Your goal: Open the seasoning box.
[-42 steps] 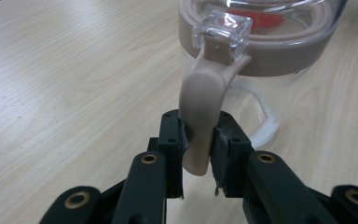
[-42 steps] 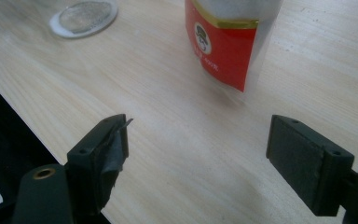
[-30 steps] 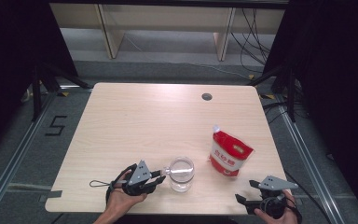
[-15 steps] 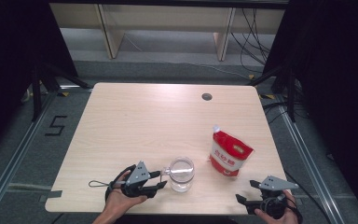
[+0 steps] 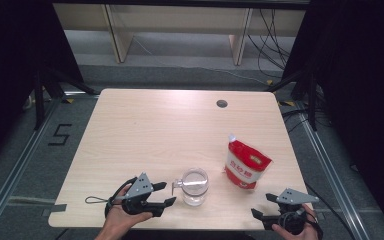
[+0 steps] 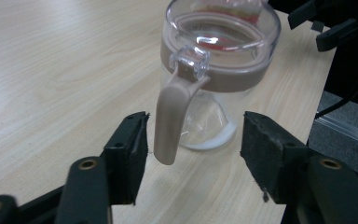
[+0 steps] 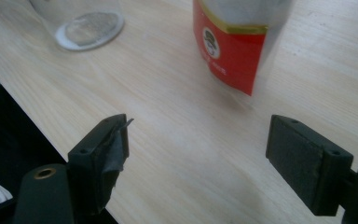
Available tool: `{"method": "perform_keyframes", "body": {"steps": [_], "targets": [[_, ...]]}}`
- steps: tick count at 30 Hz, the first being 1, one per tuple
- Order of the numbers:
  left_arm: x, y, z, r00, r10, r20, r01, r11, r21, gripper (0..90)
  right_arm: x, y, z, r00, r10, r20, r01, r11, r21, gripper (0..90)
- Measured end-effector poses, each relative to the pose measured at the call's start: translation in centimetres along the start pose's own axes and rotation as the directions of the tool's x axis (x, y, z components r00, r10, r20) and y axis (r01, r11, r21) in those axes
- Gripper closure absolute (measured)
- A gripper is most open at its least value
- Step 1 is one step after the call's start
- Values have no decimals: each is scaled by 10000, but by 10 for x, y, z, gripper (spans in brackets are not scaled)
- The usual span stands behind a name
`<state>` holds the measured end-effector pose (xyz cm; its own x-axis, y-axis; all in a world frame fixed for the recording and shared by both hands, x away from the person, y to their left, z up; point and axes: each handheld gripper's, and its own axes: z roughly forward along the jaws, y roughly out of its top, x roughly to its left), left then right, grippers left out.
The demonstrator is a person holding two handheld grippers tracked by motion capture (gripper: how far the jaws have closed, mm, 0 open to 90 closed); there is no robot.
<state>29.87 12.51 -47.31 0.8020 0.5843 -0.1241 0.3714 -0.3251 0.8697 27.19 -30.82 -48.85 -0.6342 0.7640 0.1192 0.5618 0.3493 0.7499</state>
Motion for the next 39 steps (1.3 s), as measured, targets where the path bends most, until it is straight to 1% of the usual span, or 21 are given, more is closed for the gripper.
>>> {"method": "perform_keyframes", "body": {"steps": [3,6,7,8,10,11,12,13,15,17,18,19,21,26,28,29,30,31,33,35,39], "targets": [[-1,1,-4,10000,-54,-23,54,9998,-173,469,2,2,1,9995,-166,-251,162,9998,-139,206],[0,4,-9,9999,-60,92,64,9986,-532,545,8,3,1,9989,46,-457,-55,9998,-198,194],[-1,5,-11,9999,-147,49,150,9974,-709,566,7,4,2,9988,-317,-382,302,9988,-388,190],[-1,7,-13,10000,-5,-15,4,9973,-732,589,10,4,2,9984,27,-565,-44,9995,-308,185],[-1,10,-14,9998,198,-54,-202,9965,-817,659,11,5,3,9973,84,-730,-117,9989,-445,180],[-1,12,-14,9997,230,-48,-234,9950,-974,690,10,5,3,9966,-95,-823,41,9978,-658,180],[-2,14,-14,9997,216,-97,-225,9953,-943,715,11,6,3,9952,-30,-983,-42,9974,-725,180],[-3,16,-13,9998,122,-123,-134,9953,-960,741,12,6,2,9954,-15,-958,-58,9971,-764,180],[-3,19,-11,9993,359,-105,-368,9944,-996,774,12,7,3,9959,-175,-890,86,9950,-991,180],[-6,22,-9,9995,250,-198,-268,9947,-994,803,12,7,2,9949,-216,-982,116,9948,-1017,185],[-6,24,-8,9991,343,-253,-365,9948,-954,815,15,7,2,9939,116,-1098,-217,9956,-911,186],[-5,25,-8,9978,596,-284,-621,9934,-963,829,15,7,2,9938,126,-1106,-225,9959,-881,191],[-6,27,-7,9987,342,-367,-378,9942,-1012,856,15,7,3,9936,130,-1120,-230,9958,-891,197],[-5,31,-4,9977,546,-401,-583,9935,-973,890,14,8,3,9945,-245,-1016,152,9956,-920,206],[-5,33,-2,9981,548,-300,-575,9931,-1019,892,14,9,4,9939,-268,-1070,161,9949,-992,209],[-6,33,-1,9982,482,-368,-516,9941,-955,892,16,9,3,9941,-13,-1085,-88,9956,-931,210],[-6,34,1,9987,408,-301,-437,9937,-1031,892,15,9,4,9937,-182,-1104,69,9948,-1012,209],[-6,34,1,9983,439,-371,-471,9948,-908,892,17,9,3,9939,18,-1102,-120,9956,-927,211],[-5,35,4,9984,467,-321,-495,9944,-937,892,18,9,3,9937,-11,-1124,-97,9954,-951,213],[-6,36,6,9985,409,-352,-438,9954,-855,892,17,10,4,9941,-400,-1010,283,9929,-1154,219],[-4,37,9,9976,624,-315,-646,9949,-774,892,17,11,4,9942,-451,-976,338,9928,-1145,220]]}}
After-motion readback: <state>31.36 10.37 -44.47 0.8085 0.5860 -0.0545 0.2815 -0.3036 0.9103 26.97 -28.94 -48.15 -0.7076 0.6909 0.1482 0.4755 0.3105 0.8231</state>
